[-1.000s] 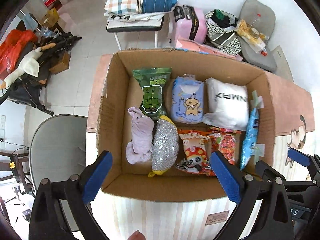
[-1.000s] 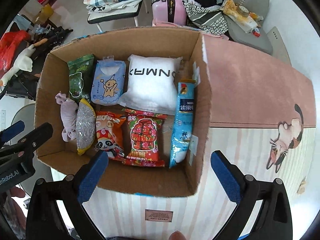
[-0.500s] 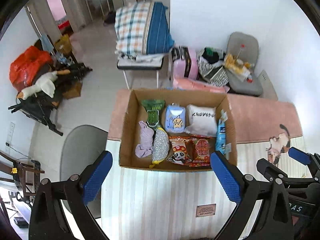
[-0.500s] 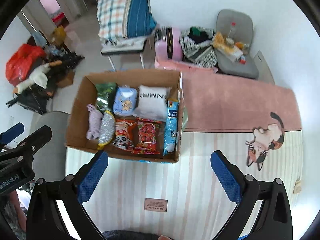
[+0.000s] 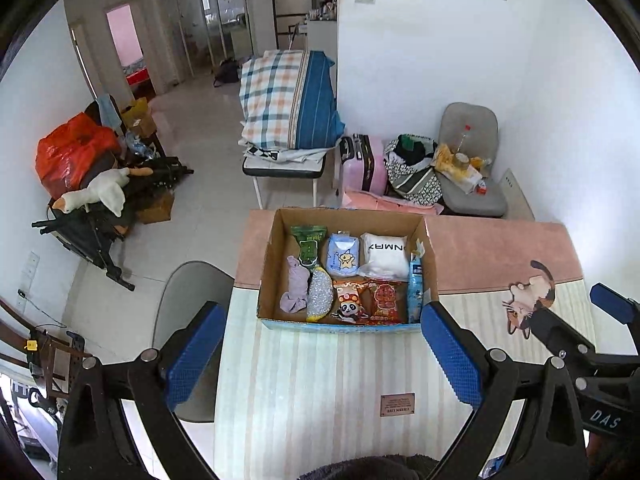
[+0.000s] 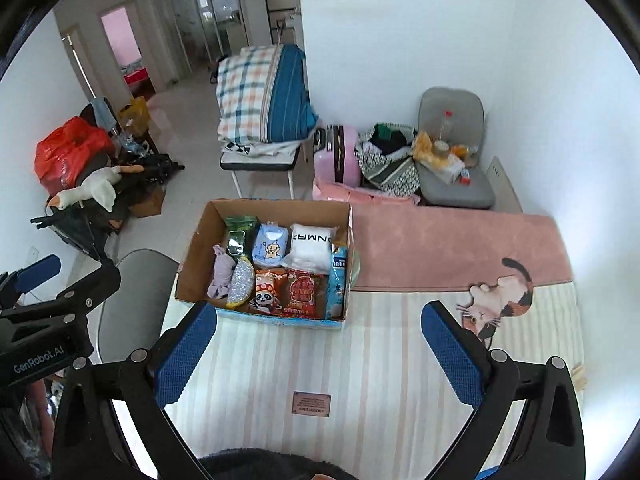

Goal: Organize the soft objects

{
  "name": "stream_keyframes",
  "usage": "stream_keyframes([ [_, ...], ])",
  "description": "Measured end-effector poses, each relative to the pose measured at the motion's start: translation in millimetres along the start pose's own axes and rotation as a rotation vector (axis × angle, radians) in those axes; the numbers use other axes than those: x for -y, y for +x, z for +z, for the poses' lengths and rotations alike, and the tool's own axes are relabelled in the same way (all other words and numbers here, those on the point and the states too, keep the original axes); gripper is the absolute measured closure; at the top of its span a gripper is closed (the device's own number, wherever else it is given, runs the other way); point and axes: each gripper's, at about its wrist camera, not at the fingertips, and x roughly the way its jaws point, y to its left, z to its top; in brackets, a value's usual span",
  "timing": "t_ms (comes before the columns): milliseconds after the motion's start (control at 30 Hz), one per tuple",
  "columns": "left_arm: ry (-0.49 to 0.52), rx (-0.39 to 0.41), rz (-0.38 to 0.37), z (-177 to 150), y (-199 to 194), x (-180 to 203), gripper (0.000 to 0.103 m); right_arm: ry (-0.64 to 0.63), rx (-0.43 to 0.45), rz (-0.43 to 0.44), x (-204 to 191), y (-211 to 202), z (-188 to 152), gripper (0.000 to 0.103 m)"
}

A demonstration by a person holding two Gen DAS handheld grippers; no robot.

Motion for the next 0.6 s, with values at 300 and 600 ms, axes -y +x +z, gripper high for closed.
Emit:
stream_keyframes([
  [300, -0.009, 0.036, 0.004, -3.1, -16.7, -3.3, 0.003, -0.027, 0.058, -0.038, -3.4, -39.7, -5.7, 0.000],
  [600, 0.001, 0.037, 0.016, -1.3, -5.2, 1.1, 0.003, -0.005, 0.089, -0.093, 4.0, -37.5, 6.7, 0.000],
])
